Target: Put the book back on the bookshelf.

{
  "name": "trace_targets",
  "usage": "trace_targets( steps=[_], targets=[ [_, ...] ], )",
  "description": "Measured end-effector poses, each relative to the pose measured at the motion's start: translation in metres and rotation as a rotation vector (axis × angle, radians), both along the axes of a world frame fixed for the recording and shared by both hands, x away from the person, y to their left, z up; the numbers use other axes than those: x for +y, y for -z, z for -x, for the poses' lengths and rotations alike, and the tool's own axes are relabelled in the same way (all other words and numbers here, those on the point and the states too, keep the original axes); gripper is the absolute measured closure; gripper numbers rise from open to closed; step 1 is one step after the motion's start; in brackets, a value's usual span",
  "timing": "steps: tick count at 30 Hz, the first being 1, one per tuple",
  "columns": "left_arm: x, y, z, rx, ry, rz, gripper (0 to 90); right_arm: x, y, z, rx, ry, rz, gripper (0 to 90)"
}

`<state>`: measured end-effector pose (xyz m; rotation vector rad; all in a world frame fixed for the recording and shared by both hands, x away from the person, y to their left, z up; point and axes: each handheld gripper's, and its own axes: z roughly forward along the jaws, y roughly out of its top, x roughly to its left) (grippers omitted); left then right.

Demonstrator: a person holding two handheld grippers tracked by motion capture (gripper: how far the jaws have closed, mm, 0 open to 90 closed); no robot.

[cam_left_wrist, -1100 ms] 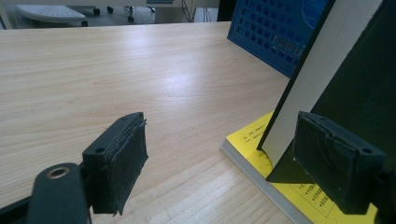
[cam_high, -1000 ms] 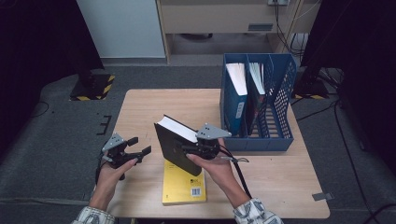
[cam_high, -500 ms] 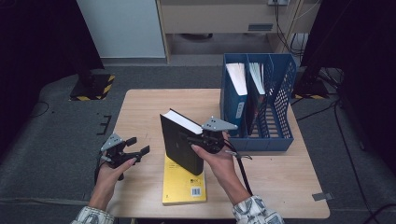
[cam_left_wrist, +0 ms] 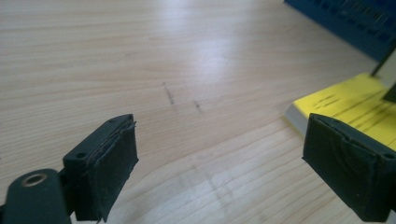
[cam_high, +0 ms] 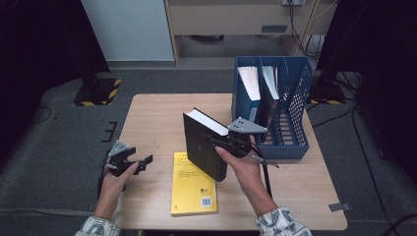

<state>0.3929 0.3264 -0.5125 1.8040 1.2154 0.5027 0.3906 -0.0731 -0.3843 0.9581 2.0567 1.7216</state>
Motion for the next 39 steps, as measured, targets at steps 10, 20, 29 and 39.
trace_targets(
  steps=[10, 20, 29, 39],
  targets=[
    [0.004, 0.004, -0.001, 0.036, -0.026, -0.027, 8.2, -0.016, -0.002, 0.003, 0.068, 0.019, -0.079, 53.0],
    [0.002, 0.009, -0.002, 0.070, -0.022, -0.052, 7.1, -0.044, -0.009, 0.015, 0.088, 0.047, -0.134, 53.0],
    [0.003, 0.013, -0.002, 0.097, -0.036, -0.064, 7.1, -0.071, -0.010, 0.025, 0.100, 0.085, -0.158, 53.0],
    [0.001, 0.016, -0.003, 0.120, -0.040, -0.078, 7.1, -0.107, -0.017, 0.046, 0.090, 0.140, -0.178, 53.0]
  ],
)
